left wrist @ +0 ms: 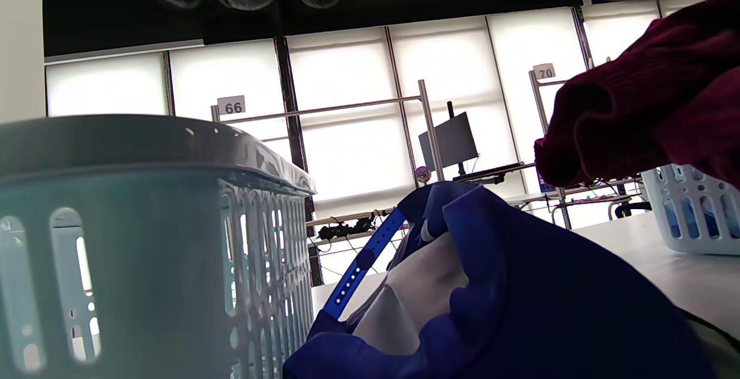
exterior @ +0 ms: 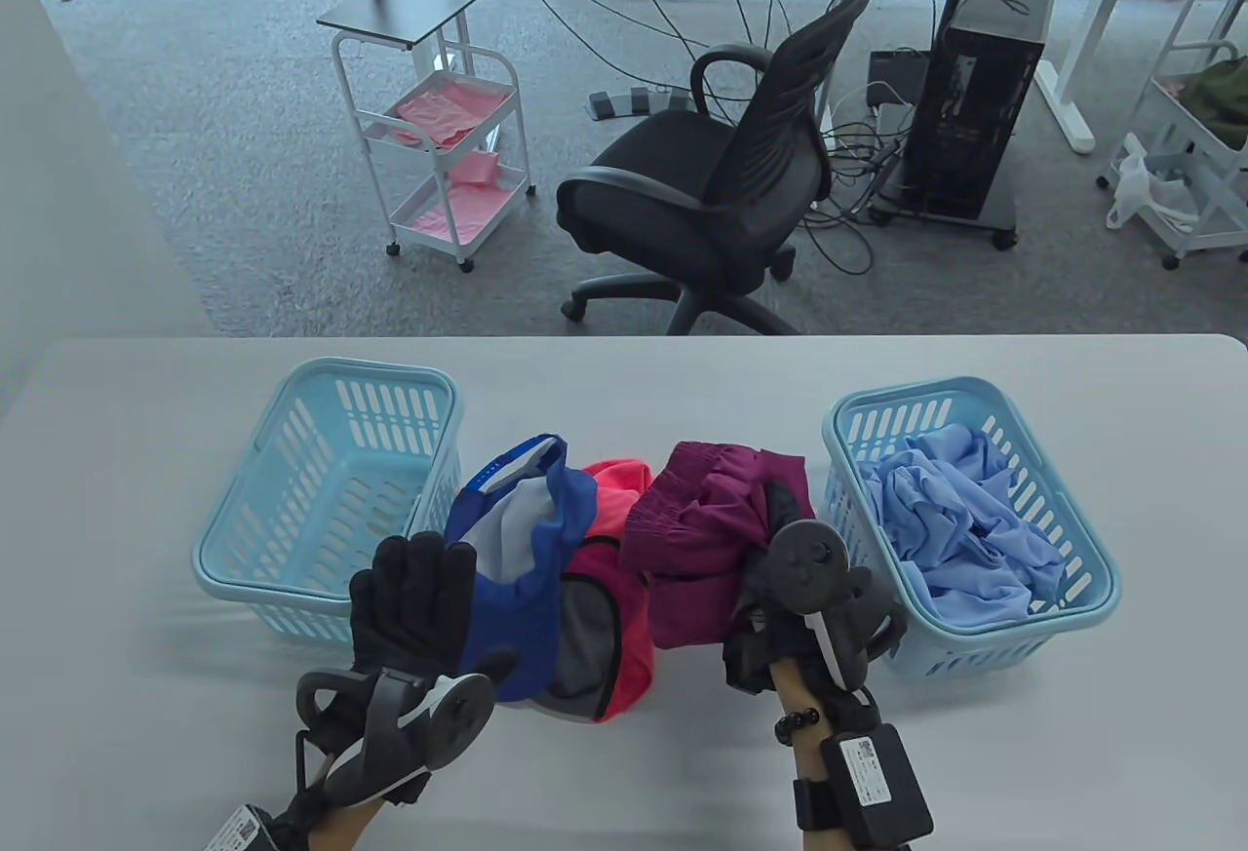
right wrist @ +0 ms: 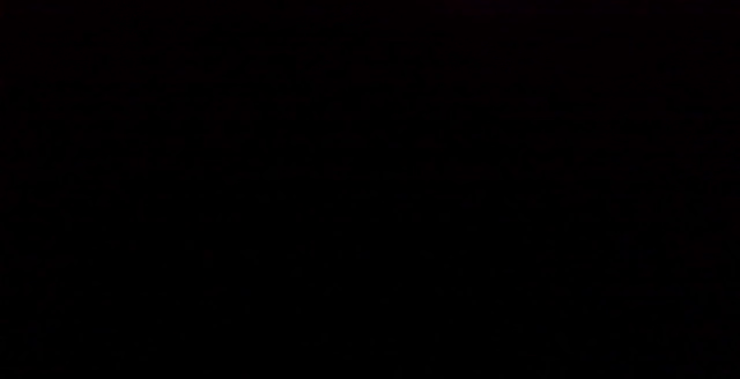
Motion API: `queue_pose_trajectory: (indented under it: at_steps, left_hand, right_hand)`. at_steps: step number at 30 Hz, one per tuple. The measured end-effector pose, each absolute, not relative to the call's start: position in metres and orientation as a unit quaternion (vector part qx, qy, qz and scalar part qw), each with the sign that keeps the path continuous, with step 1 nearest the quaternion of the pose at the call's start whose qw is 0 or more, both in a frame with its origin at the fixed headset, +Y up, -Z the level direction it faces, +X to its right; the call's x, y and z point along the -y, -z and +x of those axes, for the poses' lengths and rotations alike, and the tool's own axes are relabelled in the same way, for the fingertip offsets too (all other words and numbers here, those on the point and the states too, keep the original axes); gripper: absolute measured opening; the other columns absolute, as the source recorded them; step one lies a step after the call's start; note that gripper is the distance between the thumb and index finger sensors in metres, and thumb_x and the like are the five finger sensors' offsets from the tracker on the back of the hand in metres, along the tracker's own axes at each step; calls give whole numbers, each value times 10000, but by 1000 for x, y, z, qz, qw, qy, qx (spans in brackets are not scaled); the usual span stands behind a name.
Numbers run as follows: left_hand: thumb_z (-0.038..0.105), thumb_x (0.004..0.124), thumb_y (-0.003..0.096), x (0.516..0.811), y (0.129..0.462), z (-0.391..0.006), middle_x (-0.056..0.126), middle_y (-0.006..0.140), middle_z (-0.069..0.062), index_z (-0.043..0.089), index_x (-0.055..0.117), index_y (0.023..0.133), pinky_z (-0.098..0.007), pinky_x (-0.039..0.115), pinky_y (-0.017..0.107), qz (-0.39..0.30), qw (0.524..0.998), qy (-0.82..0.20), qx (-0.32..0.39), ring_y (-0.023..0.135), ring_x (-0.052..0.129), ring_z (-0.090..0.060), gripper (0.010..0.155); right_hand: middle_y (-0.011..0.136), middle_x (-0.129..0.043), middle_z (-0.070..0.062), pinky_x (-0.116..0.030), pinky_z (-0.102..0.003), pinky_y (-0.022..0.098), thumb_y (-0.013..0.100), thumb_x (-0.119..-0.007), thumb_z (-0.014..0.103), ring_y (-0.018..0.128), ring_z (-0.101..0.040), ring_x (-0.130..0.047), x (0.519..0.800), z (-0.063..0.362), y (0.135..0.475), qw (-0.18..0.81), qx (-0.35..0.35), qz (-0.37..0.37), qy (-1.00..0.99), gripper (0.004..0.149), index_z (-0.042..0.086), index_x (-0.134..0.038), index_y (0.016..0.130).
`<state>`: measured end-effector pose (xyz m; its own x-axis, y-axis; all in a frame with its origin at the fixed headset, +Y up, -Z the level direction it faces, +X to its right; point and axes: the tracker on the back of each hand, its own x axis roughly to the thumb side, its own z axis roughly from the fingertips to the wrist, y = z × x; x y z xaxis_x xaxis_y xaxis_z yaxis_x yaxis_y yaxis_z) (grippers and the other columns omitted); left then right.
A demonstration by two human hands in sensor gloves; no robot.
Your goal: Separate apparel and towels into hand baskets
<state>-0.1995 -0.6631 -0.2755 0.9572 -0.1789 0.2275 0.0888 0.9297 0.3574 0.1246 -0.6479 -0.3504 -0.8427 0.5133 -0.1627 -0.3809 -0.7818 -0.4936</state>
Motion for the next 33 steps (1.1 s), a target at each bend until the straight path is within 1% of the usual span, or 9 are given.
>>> queue_pose_trajectory:
  at_steps: [2,9,11,14,18,20,24,28,33]
  left_hand:
    - [684,599,413,663,276,-199,354,1173,-279,98,248,1129,-691,520,746,174,974,68,131,1064,485,-591,989]
    - [684,598,414,662,275,-200,354,1173,-280,100,248,1128,-691,521,745,174,974,67,130,1065,485,-589,987]
    - [684,599,413,662,275,-200,354,1173,-279,97,249,1129,-690,521,746,175,974,67,129,1064,486,-590,989]
    - [684,599,413,662,275,-200,354,1174,-278,100,249,1129,-691,522,744,174,974,68,129,1064,487,-591,987]
    - [684,599,413,662,275,-200,354,1174,-278,100,249,1129,-691,521,745,174,974,69,129,1065,487,-590,987]
    - [683,600,413,662,275,-199,356,1173,-278,100,249,1128,-690,521,746,173,974,69,129,1064,487,-590,987]
    - [683,599,414,662,275,-199,355,1173,-280,101,248,1129,-691,521,745,174,974,70,129,1064,487,-590,987]
    - [683,599,414,662,275,-199,356,1173,-278,101,249,1128,-690,521,745,173,974,70,128,1064,487,-590,986]
    - [683,599,414,662,275,-198,356,1173,-280,100,250,1128,-691,521,745,172,974,71,130,1063,487,-592,986]
  right_hand:
    - [672,-942,-143,-971,-338,258,371,-898,295,417,-283,-1059,637,122,347,251,237,-140,-928,491,241,-781,845]
    - [682,-934,-146,-961,-349,269,373,-896,288,428,-292,-1051,577,133,335,233,285,-129,-921,480,244,-791,840]
    - [687,-930,-148,-956,-356,274,374,-895,285,434,-298,-1046,552,145,331,209,306,-133,-919,478,245,-792,839]
    - [700,-920,-150,-943,-375,291,373,-895,278,452,-309,-1031,527,164,327,186,321,-146,-917,474,251,-796,836]
    - [717,-909,-154,-930,-394,312,371,-896,263,475,-324,-1017,506,190,328,142,325,-172,-919,460,265,-811,823]
    - [724,-904,-155,-928,-399,319,369,-897,257,484,-328,-1013,503,204,332,112,321,-193,-921,454,272,-817,816]
    - [738,-896,-155,-923,-410,333,364,-900,248,500,-336,-1007,511,227,345,65,301,-223,-925,450,282,-824,806]
    - [750,-888,-151,-921,-416,345,361,-898,244,517,-337,-1002,532,254,363,38,265,-251,-930,450,293,-822,802]
    - [784,-868,-157,-913,-442,382,364,-894,229,562,-358,-989,559,270,386,-12,210,-270,-940,451,299,-816,803]
